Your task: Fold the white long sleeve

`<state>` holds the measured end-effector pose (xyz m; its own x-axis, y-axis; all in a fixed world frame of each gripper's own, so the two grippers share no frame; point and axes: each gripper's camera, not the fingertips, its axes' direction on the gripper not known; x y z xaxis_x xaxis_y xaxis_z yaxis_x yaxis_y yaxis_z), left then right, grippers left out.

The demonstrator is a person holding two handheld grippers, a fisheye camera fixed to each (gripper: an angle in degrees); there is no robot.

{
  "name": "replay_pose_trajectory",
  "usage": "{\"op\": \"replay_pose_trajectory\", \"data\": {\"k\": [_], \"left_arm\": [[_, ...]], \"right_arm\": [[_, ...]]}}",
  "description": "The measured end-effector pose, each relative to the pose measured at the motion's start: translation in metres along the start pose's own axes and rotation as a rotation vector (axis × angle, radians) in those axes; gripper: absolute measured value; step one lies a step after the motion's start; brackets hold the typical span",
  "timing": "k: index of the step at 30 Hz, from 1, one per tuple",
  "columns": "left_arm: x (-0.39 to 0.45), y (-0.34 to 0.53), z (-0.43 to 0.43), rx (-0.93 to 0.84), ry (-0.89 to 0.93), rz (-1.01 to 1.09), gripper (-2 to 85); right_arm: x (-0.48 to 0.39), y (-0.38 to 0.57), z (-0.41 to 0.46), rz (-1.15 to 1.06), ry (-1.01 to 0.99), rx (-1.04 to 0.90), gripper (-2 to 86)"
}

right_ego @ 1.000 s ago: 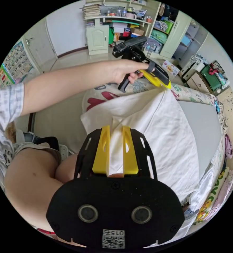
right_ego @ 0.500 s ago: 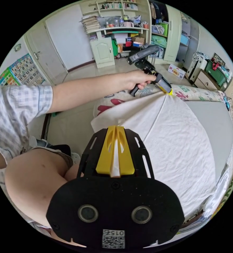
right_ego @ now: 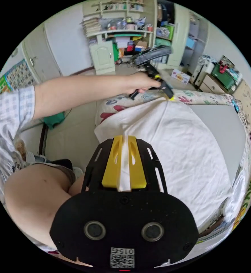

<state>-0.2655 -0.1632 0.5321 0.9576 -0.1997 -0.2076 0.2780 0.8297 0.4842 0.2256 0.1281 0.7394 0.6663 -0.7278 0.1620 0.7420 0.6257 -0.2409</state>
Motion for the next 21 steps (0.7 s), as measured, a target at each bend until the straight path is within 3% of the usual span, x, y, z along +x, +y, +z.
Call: {"op": "replay_pose_trajectory", "data": {"k": [4, 6, 9, 12, 18, 21], "left_arm": [[0.010, 0.024, -0.042, 0.062, -0.038, 0.049, 6.3], [0.027, 0.025, -0.062, 0.081, -0.067, 0.110, 6.5], [0.074, 0.012, -0.087, 0.122, -0.032, 0.240, 6.8], [0.132, -0.019, -0.088, 0.156, 0.073, 0.337, 7.7], [0.253, -0.079, -0.020, 0.125, 0.306, 0.433, 9.4], [0.303, -0.103, 0.021, 0.067, 0.374, 0.460, 10.9]], "right_arm": [[0.046, 0.066, -0.075, 0.291, 0.013, 0.280, 6.1], [0.060, 0.109, -0.096, 0.427, 0.129, 0.327, 6.1], [0.089, 0.167, -0.111, 0.647, 0.350, 0.208, 7.5], [0.119, 0.195, -0.112, 0.746, 0.438, 0.044, 9.5], [0.133, 0.204, -0.086, 0.706, 0.521, -0.231, 10.7], [0.132, 0.205, -0.078, 0.659, 0.568, -0.254, 8.9]]}}
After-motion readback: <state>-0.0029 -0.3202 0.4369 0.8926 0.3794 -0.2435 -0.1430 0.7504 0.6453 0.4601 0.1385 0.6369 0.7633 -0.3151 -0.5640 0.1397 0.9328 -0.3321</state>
